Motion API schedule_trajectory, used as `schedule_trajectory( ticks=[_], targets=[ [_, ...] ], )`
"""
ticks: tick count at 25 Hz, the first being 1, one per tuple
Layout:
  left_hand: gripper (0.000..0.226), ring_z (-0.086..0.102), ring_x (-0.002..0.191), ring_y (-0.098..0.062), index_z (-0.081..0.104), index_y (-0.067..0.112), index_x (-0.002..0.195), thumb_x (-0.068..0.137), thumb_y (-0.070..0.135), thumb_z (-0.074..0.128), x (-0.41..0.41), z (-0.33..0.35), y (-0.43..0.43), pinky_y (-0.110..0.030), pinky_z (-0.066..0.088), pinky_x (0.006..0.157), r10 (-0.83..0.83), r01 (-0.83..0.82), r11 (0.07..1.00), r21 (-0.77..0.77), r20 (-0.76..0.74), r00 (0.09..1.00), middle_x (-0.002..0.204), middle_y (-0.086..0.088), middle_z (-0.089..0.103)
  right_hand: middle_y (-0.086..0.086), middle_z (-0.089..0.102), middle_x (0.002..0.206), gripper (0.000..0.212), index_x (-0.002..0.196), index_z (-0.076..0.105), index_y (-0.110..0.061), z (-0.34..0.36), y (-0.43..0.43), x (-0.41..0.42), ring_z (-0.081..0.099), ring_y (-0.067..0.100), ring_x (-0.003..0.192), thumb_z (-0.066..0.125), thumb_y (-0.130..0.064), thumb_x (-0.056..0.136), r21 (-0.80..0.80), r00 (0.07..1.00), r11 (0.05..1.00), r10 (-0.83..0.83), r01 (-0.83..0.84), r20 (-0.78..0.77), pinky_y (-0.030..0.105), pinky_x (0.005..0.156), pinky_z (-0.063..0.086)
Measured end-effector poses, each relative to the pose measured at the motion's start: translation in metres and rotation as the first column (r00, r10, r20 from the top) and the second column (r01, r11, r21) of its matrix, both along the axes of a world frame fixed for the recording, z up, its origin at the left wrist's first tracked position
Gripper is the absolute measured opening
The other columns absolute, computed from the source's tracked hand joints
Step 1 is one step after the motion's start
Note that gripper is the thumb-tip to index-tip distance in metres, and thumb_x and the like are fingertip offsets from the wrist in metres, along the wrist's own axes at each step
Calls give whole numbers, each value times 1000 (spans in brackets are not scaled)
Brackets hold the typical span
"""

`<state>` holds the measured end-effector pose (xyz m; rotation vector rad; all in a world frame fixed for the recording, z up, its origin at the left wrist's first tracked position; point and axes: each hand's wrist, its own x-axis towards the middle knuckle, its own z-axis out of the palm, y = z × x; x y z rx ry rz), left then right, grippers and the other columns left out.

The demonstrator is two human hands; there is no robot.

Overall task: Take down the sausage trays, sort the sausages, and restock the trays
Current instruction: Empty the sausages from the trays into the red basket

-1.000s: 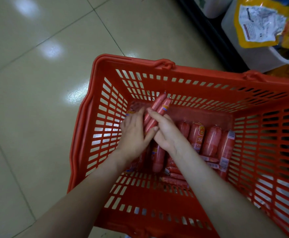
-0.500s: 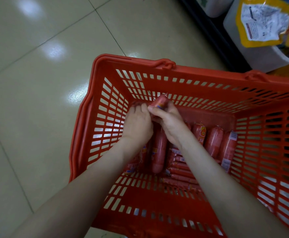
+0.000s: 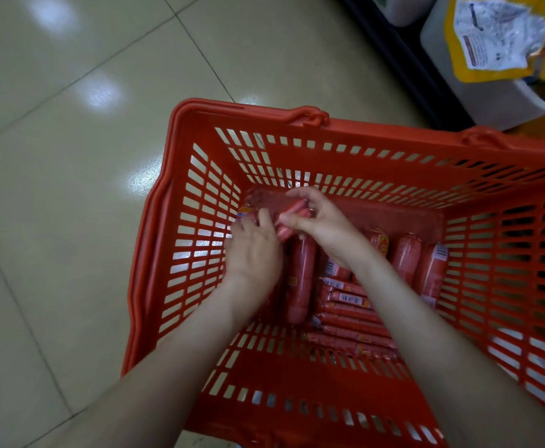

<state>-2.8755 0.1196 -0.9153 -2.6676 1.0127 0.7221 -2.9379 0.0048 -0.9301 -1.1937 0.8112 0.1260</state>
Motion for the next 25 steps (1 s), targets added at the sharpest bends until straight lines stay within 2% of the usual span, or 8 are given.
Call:
schedule_trajectory(
  ticks=[4,8,11,15,17,20,23,25],
  targets=[
    [64,36,129,-37,4,1,148,100,30,34,1,2,17,-36,48,91,-118,110,991,77,103,988,150,-27,9,-8,54,121,65,144,33,-21,-3,31,12,55,0,99,60,0,89,91,999,995,33,-36,35,15,85,46],
    [78,-1,144,-37,-36,3,138,99,32,24,3,8,23,-48,7,117,-208,182,975,126,248,946,154,-19,-21,-4,48,131,65,148,26,-29,2,39,19,46,11,122,53,-8,94,-141,977,967,212,-212,-12,19,98,36],
    [70,-27,139,-37,-26,-4,142,99,37,12,6,-1,39,-53,-27,102,-286,214,941,264,276,918,152,-22,-26,-3,27,152,72,151,14,-31,-4,55,23,26,18,131,56,-20,93,-512,890,732,420,-449,-180,35,113,22],
    [62,-23,142,-32,-23,-7,141,100,32,2,9,-9,45,-47,-33,103,-207,159,968,195,262,943,154,-24,-19,-8,14,157,70,152,8,-24,-15,57,20,14,17,137,50,-32,96,-657,878,592,399,-467,-265,38,114,13],
    [62,-17,144,-32,-17,-5,144,100,30,9,6,-5,38,-45,-29,106,-135,111,986,124,211,968,156,-22,-13,-7,15,157,65,152,10,-21,-11,48,13,13,16,139,46,-27,98,-678,874,562,393,-474,-286,39,115,15],
    [61,10,145,-33,4,0,149,98,26,23,-10,13,11,-43,4,118,-11,18,998,-68,97,995,156,-22,10,-4,24,154,58,151,18,-18,8,34,-4,20,17,138,42,-21,98,-742,879,487,364,-461,-308,36,115,20],
    [58,51,124,-27,44,-1,137,85,20,30,-51,34,-22,-34,40,103,-118,155,938,-311,134,984,137,-18,51,0,40,143,47,144,34,-17,33,5,-41,34,21,129,38,-18,98,-772,908,485,294,-411,-299,32,111,27],
    [56,62,109,-20,58,2,125,79,20,32,-83,56,-46,-28,47,91,-188,205,887,-413,82,979,123,-11,62,5,52,129,43,135,46,-15,60,-16,-78,46,26,119,39,-19,93,-834,933,426,236,-351,-272,34,105,34]
  ],
)
